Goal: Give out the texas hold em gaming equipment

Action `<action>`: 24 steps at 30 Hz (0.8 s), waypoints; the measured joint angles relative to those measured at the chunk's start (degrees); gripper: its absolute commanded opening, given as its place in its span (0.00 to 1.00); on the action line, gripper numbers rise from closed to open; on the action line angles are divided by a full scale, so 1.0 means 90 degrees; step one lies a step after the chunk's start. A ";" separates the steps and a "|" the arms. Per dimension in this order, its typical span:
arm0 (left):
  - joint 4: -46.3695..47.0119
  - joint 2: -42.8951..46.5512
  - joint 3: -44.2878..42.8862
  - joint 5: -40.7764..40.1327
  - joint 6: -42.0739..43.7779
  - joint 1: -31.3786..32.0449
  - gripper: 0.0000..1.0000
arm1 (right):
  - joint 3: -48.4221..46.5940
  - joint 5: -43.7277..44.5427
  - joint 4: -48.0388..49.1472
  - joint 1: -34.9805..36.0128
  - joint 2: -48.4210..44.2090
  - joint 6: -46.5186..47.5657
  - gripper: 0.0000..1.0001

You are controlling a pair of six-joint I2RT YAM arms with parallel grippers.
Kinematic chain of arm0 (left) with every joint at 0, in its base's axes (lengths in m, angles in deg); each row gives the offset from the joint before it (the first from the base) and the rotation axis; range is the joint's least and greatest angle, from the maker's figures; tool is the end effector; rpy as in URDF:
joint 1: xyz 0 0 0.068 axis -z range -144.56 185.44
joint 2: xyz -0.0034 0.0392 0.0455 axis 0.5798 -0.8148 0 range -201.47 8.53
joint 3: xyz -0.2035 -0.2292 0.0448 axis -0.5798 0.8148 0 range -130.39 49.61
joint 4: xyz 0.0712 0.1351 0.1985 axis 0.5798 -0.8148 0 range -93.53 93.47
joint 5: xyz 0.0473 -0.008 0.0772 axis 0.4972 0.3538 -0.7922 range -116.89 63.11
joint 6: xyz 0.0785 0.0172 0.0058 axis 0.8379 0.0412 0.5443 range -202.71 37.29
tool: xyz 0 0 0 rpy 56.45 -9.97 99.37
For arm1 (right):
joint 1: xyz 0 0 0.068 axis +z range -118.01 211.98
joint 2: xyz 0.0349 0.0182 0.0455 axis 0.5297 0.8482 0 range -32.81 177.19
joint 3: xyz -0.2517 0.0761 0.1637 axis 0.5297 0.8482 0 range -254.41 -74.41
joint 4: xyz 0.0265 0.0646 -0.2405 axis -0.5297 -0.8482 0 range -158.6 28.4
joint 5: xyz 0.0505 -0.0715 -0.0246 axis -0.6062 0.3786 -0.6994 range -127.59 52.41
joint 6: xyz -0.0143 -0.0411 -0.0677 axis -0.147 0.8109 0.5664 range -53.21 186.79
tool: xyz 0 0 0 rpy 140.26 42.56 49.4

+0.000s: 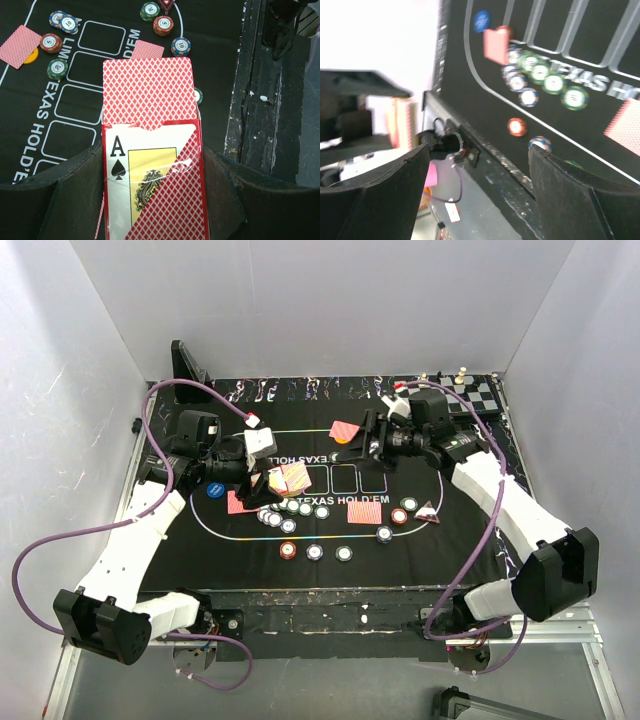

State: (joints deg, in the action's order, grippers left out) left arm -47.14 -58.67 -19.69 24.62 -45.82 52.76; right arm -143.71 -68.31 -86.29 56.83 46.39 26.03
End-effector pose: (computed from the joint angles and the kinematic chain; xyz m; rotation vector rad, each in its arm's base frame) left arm 0.1856 -0.1150 0.3726 1.3277 1.7328 -0.8826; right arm 0.2697 0.1641 0.3532 -0.0104 2.3487 1.1981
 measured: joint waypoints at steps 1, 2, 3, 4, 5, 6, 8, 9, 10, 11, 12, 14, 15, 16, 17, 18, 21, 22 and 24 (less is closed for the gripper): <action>0.0000 0.0000 0.0000 -0.0002 0.0000 0.0000 0.00 | -0.0114 -0.0182 0.0170 0.0175 -0.0007 -0.0136 0.87; 0.0000 0.0000 0.0000 -0.0002 0.0000 0.0000 0.00 | -0.0197 -0.0321 0.0308 0.0318 0.0012 -0.0223 0.87; 0.0000 0.0000 0.0000 -0.0002 0.0000 0.0000 0.00 | -0.0272 -0.0447 0.0435 0.0459 0.0053 -0.0323 0.88; 0.0000 0.0000 0.0000 -0.0002 0.0000 0.0000 0.00 | -0.0342 -0.0559 0.0568 0.0602 0.0107 -0.0427 0.88; 0.0000 0.0000 0.0000 -0.0002 0.0000 0.0000 0.00 | -0.0391 -0.0641 0.0673 0.0704 0.0175 -0.0483 0.88; 0.0000 0.0000 0.0000 -0.0002 0.0000 0.0000 0.00 | -0.0466 -0.0738 0.0804 0.0867 0.0287 -0.0580 0.88; 0.0000 0.0000 0.0000 -0.0002 0.0000 0.0000 0.00 | -0.0551 -0.0845 0.0967 0.1073 0.0478 -0.0692 0.89; 0.0000 0.0000 0.0000 -0.0002 0.0000 0.0000 0.00 | -0.0583 -0.0891 0.1052 0.1171 0.0593 -0.0758 0.89; 0.0000 0.0000 0.0000 -0.0002 0.0000 0.0000 0.00 | -0.0600 -0.0933 0.1120 0.1258 0.0704 -0.0801 0.89; 0.0000 0.0000 0.0000 -0.0002 -0.0002 0.0000 0.00 | -0.0617 -0.0959 0.1149 0.1336 0.0811 -0.0848 0.89; 0.0000 0.0000 0.0000 -0.0002 0.0000 0.0000 0.00 | -0.0636 -0.0981 0.1175 0.1404 0.0913 -0.0889 0.89; 0.0000 0.0000 0.0000 -0.0002 0.0000 0.0000 0.00 | -0.0709 -0.1008 0.1222 0.1530 0.1122 -0.0954 0.89; 0.0000 0.0002 0.0000 -0.0002 -0.0002 0.0000 0.00 | -0.0748 -0.1022 0.1243 0.1581 0.1207 -0.0969 0.90; 0.0000 0.0000 0.0000 -0.0002 -0.0002 0.0000 0.00 | -0.0792 -0.1037 0.1253 0.1632 0.1280 -0.0986 0.90; 0.0000 0.0002 0.0000 -0.0002 -0.0002 0.0000 0.00 | -0.0828 -0.1056 0.1290 0.1673 0.1343 -0.1008 0.90; -0.0002 0.0002 0.0000 -0.0002 -0.0002 0.0000 0.00 | -0.0848 -0.1081 0.1341 0.1702 0.1382 -0.1032 0.90; 0.0000 0.0002 0.0000 -0.0002 -0.0002 0.0000 0.00 | -0.0852 -0.1156 0.1530 0.1768 0.1469 -0.1178 0.81; 0.0000 0.0002 0.0000 -0.0005 0.0000 0.0000 0.00 | -0.0852 -0.1171 0.1581 0.1773 0.1486 -0.1219 0.78; 0.0000 0.0002 0.0000 -0.0002 -0.0002 0.0000 0.00 | -0.0850 -0.1197 0.1661 0.1773 0.1496 -0.1302 0.69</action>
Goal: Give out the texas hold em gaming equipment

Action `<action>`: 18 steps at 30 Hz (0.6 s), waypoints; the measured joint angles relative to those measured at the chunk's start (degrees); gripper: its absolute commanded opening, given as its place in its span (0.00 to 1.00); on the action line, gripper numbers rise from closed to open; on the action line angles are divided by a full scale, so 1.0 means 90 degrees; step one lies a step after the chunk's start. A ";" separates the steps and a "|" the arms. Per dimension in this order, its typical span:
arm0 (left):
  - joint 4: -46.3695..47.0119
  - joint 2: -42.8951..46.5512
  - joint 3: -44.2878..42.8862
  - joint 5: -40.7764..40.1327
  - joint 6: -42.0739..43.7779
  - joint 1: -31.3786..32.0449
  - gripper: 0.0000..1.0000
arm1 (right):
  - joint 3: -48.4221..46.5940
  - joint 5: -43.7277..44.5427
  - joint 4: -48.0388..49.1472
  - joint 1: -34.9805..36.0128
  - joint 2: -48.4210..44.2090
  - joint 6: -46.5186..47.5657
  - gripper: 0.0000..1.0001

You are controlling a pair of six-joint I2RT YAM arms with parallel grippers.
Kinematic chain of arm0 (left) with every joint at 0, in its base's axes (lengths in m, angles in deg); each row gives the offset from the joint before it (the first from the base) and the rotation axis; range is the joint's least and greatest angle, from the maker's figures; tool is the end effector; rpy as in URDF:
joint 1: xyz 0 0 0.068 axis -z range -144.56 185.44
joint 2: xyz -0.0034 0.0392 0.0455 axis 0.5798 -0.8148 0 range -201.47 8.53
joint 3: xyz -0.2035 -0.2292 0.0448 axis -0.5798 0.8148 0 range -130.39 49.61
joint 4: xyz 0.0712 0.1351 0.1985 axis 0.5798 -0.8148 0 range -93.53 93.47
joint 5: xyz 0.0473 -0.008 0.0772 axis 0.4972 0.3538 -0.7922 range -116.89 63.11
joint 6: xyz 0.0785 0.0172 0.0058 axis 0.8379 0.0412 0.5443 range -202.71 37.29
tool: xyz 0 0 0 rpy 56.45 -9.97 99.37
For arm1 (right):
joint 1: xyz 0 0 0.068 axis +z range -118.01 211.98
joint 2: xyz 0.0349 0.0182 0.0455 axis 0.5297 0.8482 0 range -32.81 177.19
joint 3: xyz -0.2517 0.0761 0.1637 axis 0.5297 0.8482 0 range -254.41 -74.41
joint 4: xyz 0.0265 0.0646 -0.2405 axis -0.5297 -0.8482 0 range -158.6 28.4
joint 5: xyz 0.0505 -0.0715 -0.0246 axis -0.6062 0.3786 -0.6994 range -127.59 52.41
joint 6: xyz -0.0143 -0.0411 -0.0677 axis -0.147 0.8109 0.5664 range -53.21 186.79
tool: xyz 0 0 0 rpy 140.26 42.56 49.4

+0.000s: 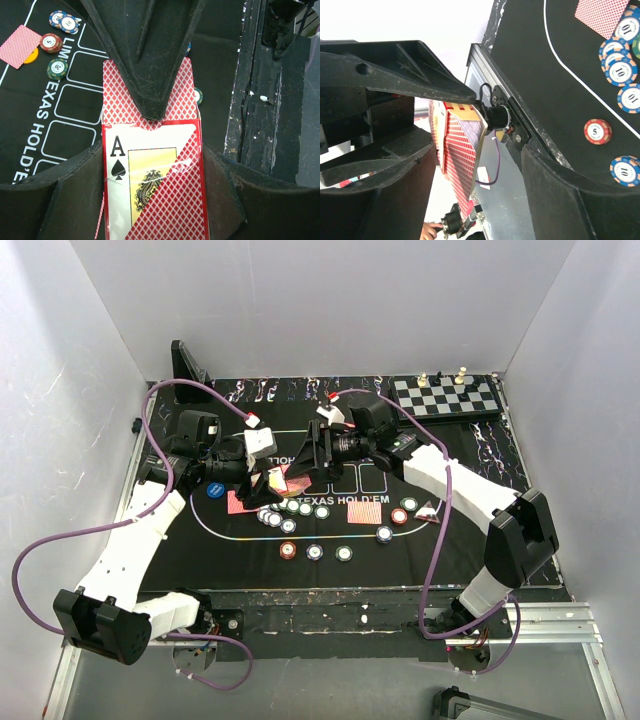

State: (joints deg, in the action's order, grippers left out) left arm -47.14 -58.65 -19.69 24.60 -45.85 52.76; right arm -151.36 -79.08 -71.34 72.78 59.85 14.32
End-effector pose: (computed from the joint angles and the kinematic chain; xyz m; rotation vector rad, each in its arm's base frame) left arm 0.1855 -0.1150 0.3726 1.3273 1.7331 -0.8824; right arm 0.2641 0.2889 0.3556 -0.3140 2.3477 1.6568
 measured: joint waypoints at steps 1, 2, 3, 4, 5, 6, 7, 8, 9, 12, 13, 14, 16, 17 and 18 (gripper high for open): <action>-0.0002 0.0000 0.0000 0.0000 0.0000 0.0000 0.00 | 0.0000 -0.0027 0.0044 0.0000 0.0000 -0.0032 0.63; -0.0002 0.0000 0.0000 0.0000 0.0000 0.0000 0.00 | 0.0002 -0.0041 0.0097 0.0000 0.0000 -0.0056 0.59; 0.0000 0.0000 0.0000 0.0000 0.0000 0.0000 0.00 | 0.0002 -0.0056 0.0131 0.0000 0.0000 -0.0080 0.54; -0.0002 0.0000 0.0000 0.0000 0.0000 0.0000 0.00 | 0.0007 -0.0066 0.0153 0.0000 0.0000 -0.0104 0.52; -0.0002 0.0000 0.0000 0.0000 0.0000 0.0000 0.00 | 0.0022 -0.0078 0.0175 -0.0002 0.0000 -0.0126 0.51; 0.0000 0.0000 0.0000 0.0000 0.0000 0.0000 0.00 | 0.0041 -0.0080 0.0194 -0.0002 0.0000 -0.0148 0.50; -0.0002 0.0000 0.0000 -0.0002 0.0000 0.0000 0.00 | 0.0063 -0.0083 0.0209 -0.0002 0.0000 -0.0160 0.49; -0.0012 0.0000 0.0000 -0.0005 -0.0002 0.0000 0.00 | 0.0083 -0.0090 0.0211 -0.0007 0.0000 -0.0177 0.49; -0.0027 0.0000 0.0000 -0.0010 -0.0002 0.0000 0.00 | 0.0095 -0.0102 0.0221 -0.0015 0.0000 -0.0185 0.49; -0.0044 0.0000 0.0000 -0.0012 -0.0002 0.0000 0.00 | 0.0121 -0.0126 0.0257 -0.0044 -0.0015 -0.0187 0.49; -0.0044 0.0000 0.0000 -0.0012 -0.0002 0.0000 0.00 | 0.0158 -0.0129 0.0282 -0.0058 -0.0036 -0.0189 0.49; -0.0046 0.0000 0.0000 -0.0015 -0.0002 0.0000 0.00 | 0.0209 -0.0136 0.0291 -0.0083 -0.0073 -0.0197 0.49; -0.0049 0.0000 0.0000 -0.0017 -0.0005 0.0000 0.00 | 0.0306 -0.0148 0.0296 -0.0155 -0.0155 -0.0202 0.49; -0.0049 0.0002 0.0000 -0.0019 -0.0005 0.0000 0.00 | 0.0347 -0.0148 0.0294 -0.0197 -0.0199 -0.0202 0.49; -0.0046 0.0005 0.0000 -0.0017 -0.0005 0.0000 0.00 | 0.0389 -0.0148 0.0296 -0.0238 -0.0245 -0.0202 0.49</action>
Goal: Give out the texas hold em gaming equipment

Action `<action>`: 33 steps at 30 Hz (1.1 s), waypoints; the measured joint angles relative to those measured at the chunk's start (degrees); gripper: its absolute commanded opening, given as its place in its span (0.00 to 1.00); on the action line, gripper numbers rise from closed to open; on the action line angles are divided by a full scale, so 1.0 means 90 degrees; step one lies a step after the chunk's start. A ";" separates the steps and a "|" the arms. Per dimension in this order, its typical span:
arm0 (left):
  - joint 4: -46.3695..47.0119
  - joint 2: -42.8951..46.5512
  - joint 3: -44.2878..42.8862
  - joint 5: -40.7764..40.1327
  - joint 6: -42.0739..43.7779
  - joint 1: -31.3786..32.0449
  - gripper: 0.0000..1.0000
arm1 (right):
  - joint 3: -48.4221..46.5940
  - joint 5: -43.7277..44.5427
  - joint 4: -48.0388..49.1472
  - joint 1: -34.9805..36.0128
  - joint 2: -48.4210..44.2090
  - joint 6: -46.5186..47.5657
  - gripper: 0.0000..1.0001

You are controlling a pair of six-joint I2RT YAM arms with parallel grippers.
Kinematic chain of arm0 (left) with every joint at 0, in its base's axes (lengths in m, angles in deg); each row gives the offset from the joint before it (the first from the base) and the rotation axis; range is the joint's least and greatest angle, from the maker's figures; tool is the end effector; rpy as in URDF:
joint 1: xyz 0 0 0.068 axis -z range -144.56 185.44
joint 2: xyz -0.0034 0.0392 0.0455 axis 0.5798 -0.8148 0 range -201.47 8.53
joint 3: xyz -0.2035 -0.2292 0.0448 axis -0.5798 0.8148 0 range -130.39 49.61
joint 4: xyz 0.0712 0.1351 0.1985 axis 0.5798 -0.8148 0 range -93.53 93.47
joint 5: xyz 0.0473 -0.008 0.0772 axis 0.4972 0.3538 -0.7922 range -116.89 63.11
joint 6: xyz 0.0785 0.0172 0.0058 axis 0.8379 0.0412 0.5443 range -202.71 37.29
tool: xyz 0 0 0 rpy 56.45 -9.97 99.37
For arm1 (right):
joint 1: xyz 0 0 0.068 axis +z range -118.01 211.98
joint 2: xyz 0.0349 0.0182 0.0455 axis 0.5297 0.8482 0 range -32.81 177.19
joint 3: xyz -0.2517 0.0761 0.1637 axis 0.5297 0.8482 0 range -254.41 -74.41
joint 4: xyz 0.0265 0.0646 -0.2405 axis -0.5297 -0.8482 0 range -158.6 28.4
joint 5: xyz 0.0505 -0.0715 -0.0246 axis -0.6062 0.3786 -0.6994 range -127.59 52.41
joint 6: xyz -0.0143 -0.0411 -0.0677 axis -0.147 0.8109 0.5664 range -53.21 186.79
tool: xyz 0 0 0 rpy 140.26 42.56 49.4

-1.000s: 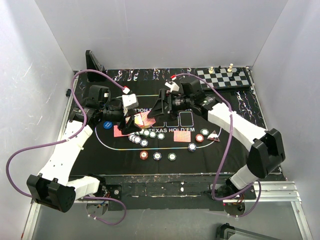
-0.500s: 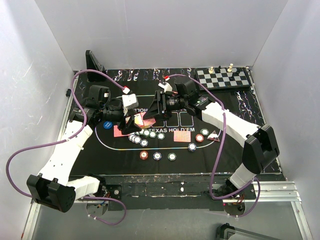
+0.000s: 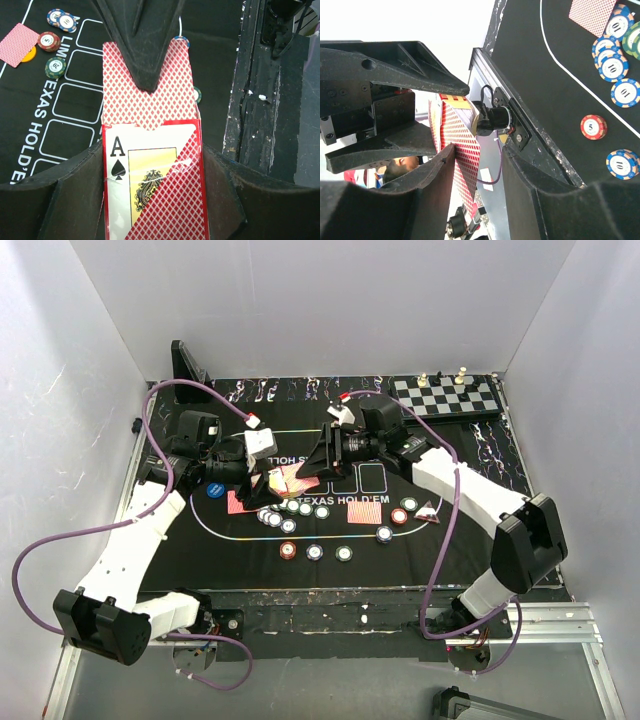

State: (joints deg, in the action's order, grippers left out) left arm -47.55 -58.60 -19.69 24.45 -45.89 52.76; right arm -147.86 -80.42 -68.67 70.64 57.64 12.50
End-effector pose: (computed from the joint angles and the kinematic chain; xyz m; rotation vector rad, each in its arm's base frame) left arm 0.1849 -0.1146 0.3721 1.3263 1.7412 -0.8833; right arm 0.2649 0.2726 0.3537 -0.2638 2.3311 1.6832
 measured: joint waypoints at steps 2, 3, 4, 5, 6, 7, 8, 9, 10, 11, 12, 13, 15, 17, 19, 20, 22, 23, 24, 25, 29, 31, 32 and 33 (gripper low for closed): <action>0.0000 0.0010 0.0002 0.0000 -0.0012 0.0000 0.00 | 0.0066 0.0002 -0.0002 -0.0058 -0.0080 0.0000 0.48; 0.0005 0.0017 0.0000 0.0005 -0.0029 0.0000 0.00 | 0.0090 0.0002 -0.0002 -0.0087 -0.0112 0.0005 0.48; 0.0005 0.0022 0.0000 0.0005 -0.0049 0.0000 0.00 | 0.0107 0.0000 -0.0007 -0.0109 -0.0138 0.0005 0.47; 0.0005 0.0027 0.0000 0.0005 -0.0058 0.0000 0.00 | 0.0117 0.0000 -0.0010 -0.0121 -0.0153 0.0007 0.45; 0.0007 0.0032 0.0000 0.0007 -0.0073 0.0000 0.00 | 0.0119 0.0002 -0.0012 -0.0131 -0.0165 0.0012 0.44; 0.0007 0.0032 0.0002 0.0010 -0.0090 0.0000 0.00 | 0.0121 0.0000 -0.0012 -0.0143 -0.0177 0.0019 0.42; 0.0007 0.0032 0.0000 0.0010 -0.0100 0.0000 0.00 | 0.0124 0.0000 -0.0017 -0.0155 -0.0182 0.0024 0.41; 0.0007 0.0032 0.0000 0.0010 -0.0107 0.0000 0.00 | 0.0129 -0.0002 -0.0027 -0.0170 -0.0199 0.0027 0.39; 0.0005 0.0032 0.0000 0.0010 -0.0119 0.0000 0.00 | 0.0129 0.0000 -0.0046 -0.0177 -0.0216 0.0029 0.36; 0.0007 0.0032 0.0000 0.0010 -0.0124 0.0000 0.00 | 0.0131 -0.0002 -0.0056 -0.0189 -0.0238 0.0036 0.35; 0.0007 0.0032 0.0000 0.0012 -0.0138 0.0000 0.00 | 0.0131 -0.0005 -0.0068 -0.0202 -0.0265 0.0046 0.34; 0.0007 0.0032 0.0000 0.0012 -0.0146 0.0000 0.00 | 0.0134 -0.0002 -0.0097 -0.0221 -0.0299 0.0053 0.34; 0.0017 0.0032 0.0000 0.0017 -0.0163 0.0000 0.00 | 0.0141 0.0000 -0.0182 -0.0287 -0.0384 0.0075 0.32; 0.0046 0.0034 0.0000 0.0022 -0.0170 0.0000 0.00 | 0.0199 0.0000 -0.0219 -0.0372 -0.0491 0.0087 0.31; 0.0056 0.0039 0.0000 0.0022 -0.0170 0.0000 0.00 | 0.0279 -0.0002 -0.0270 -0.0461 -0.0607 0.0102 0.29; 0.0056 0.0039 0.0000 0.0022 -0.0172 0.0000 0.00 | 0.0323 -0.0005 -0.0282 -0.0510 -0.0658 0.0107 0.29; 0.0056 0.0039 0.0000 0.0022 -0.0177 0.0000 0.00 | 0.0372 -0.0027 -0.0347 -0.0607 -0.0738 0.0119 0.27; 0.0056 0.0039 0.0000 0.0024 -0.0182 0.0000 0.00 | 0.0393 -0.0034 -0.0345 -0.0646 -0.0763 0.0126 0.26; 0.0056 0.0039 0.0000 0.0024 -0.0189 0.0000 0.00 | 0.0425 -0.0056 -0.0355 -0.0699 -0.0794 0.0131 0.25; 0.0058 0.0041 0.0000 0.0029 -0.0189 0.0000 0.00 | 0.0440 -0.0073 -0.0374 -0.0731 -0.0811 0.0143 0.25; 0.0061 0.0039 0.0000 0.0036 -0.0197 0.0000 0.00 | 0.0442 -0.0148 -0.0384 -0.0884 -0.0840 0.0151 0.20; 0.0061 0.0039 0.0000 0.0036 -0.0204 0.0000 0.00 | 0.0442 -0.0194 -0.0381 -0.0942 -0.0867 0.0143 0.15; 0.0061 0.0039 0.0000 0.0036 -0.0209 0.0000 0.00 | 0.0444 -0.0231 -0.0381 -0.0976 -0.0894 0.0124 0.12; 0.0061 0.0039 0.0000 0.0036 -0.0211 0.0000 0.00 | 0.0444 -0.0272 -0.0372 -0.1010 -0.0928 0.0112 0.08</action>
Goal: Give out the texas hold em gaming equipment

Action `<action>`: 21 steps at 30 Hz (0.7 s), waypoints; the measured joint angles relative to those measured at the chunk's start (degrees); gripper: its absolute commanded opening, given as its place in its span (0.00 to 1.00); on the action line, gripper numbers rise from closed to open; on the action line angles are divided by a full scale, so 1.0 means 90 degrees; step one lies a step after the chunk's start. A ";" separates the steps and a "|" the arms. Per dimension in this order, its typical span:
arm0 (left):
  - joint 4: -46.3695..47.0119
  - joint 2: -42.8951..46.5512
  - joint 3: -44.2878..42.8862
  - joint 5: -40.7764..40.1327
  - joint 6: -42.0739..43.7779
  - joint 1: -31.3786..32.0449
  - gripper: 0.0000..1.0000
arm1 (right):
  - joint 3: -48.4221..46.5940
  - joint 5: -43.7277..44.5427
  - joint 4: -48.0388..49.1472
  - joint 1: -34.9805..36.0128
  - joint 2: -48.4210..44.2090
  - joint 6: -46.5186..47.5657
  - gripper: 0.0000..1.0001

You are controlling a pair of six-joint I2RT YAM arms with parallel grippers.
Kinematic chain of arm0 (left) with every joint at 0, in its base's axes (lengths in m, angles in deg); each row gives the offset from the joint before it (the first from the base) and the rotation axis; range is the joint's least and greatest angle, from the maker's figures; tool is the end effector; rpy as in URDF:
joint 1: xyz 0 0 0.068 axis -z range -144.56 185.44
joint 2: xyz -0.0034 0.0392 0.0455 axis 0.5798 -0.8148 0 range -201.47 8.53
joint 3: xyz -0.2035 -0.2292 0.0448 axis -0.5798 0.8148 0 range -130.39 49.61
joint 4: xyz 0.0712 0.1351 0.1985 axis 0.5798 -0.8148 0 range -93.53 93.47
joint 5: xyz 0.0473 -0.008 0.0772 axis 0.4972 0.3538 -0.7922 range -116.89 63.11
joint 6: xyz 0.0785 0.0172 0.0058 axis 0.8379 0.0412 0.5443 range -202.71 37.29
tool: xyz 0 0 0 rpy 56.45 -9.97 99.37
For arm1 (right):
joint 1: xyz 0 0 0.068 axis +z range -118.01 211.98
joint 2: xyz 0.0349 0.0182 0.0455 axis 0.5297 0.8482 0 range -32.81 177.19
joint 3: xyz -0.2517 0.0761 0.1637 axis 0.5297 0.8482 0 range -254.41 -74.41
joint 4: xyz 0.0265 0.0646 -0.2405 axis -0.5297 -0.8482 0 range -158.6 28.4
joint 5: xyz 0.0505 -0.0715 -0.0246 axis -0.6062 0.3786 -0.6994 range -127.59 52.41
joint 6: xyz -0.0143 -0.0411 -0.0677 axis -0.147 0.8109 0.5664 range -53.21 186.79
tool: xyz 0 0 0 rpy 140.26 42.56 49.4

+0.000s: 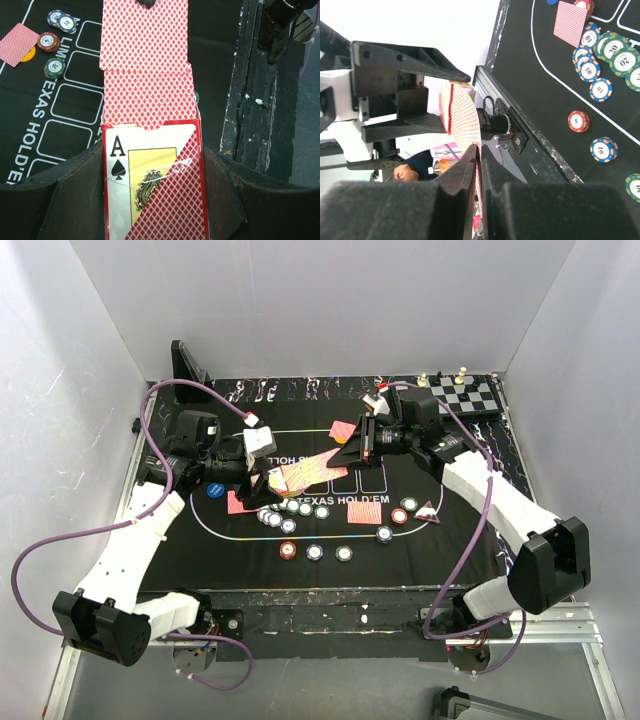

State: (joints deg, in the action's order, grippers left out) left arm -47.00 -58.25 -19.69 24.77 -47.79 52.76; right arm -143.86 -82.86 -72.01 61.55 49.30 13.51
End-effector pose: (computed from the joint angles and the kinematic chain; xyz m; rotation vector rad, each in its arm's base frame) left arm 0.1839 -0.1146 0.3743 1.3022 1.7496 -0.8995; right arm 0.2647 0.2071 0.3719 -0.1408 2.2659 1.6414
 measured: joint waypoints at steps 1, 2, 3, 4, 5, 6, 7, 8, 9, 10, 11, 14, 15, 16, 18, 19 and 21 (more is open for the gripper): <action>0.0000 0.0002 0.0000 0.0000 0.0000 0.0000 0.00 | 0.0000 -0.0024 0.0010 -0.0027 -0.0032 -0.0027 0.06; 0.0000 0.0000 0.0000 0.0000 -0.0002 0.0000 0.00 | 0.0000 -0.0058 0.0029 -0.0066 -0.0078 -0.0058 0.04; 0.0002 0.0000 0.0000 -0.0002 -0.0002 0.0000 0.00 | 0.0000 -0.0092 0.0041 -0.0109 -0.0126 -0.0073 0.03; 0.0002 0.0002 0.0000 0.0000 -0.0002 0.0000 0.00 | 0.0000 -0.0131 0.0051 -0.0163 -0.0175 -0.0090 0.02; 0.0002 0.0002 0.0000 0.0000 -0.0002 0.0000 0.00 | 0.0000 -0.0163 0.0066 -0.0221 -0.0219 -0.0102 0.01; 0.0000 0.0002 0.0000 -0.0002 -0.0002 0.0000 0.00 | -0.0002 -0.0189 0.0087 -0.0289 -0.0248 -0.0109 0.01; 0.0000 0.0002 0.0000 -0.0002 0.0000 0.0000 0.00 | -0.0005 -0.0221 0.0119 -0.0362 -0.0262 -0.0114 0.01; 0.0000 0.0002 0.0000 -0.0002 0.0000 0.0000 0.00 | -0.0015 -0.0243 0.0141 -0.0437 -0.0262 -0.0117 0.01; 0.0000 0.0002 0.0000 -0.0002 0.0000 0.0000 0.00 | -0.0017 -0.0270 0.0158 -0.0512 -0.0253 -0.0117 0.01; 0.0000 0.0005 0.0000 -0.0002 0.0000 0.0000 0.00 | -0.0022 -0.0287 0.0168 -0.0588 -0.0238 -0.0117 0.01; 0.0000 0.0005 0.0000 -0.0002 0.0002 0.0000 0.00 | -0.0039 -0.0316 0.0175 -0.0658 -0.0202 -0.0119 0.01; -0.0010 0.0005 0.0000 -0.0012 0.0005 0.0000 0.00 | -0.0202 -0.0355 0.0221 -0.0799 0.0070 -0.0117 0.01; -0.0010 0.0007 0.0000 -0.0019 0.0005 0.0000 0.00 | -0.0260 -0.0359 0.0255 -0.0821 0.0189 -0.0117 0.01; -0.0010 0.0010 0.0000 -0.0022 0.0007 0.0000 0.00 | -0.0345 -0.0374 0.0294 -0.0831 0.0364 -0.0117 0.01; -0.0017 0.0019 -0.0010 -0.0022 0.0007 0.0000 0.00 | -0.0566 -0.0408 0.0432 -0.0809 0.0814 -0.0138 0.01; -0.0019 0.0024 -0.0017 -0.0022 0.0007 0.0000 0.00 | -0.0697 -0.0415 0.0505 -0.0775 0.1093 -0.0146 0.01; -0.0022 0.0044 -0.0024 -0.0022 0.0000 0.0000 0.00 | -0.1088 -0.0410 0.0580 -0.0656 0.1775 -0.0163 0.01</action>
State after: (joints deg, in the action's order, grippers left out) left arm -47.20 -57.86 -19.91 24.58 -47.79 52.76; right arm -153.65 -86.56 -66.79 55.65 65.27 12.05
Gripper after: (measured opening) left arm 0.650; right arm 0.024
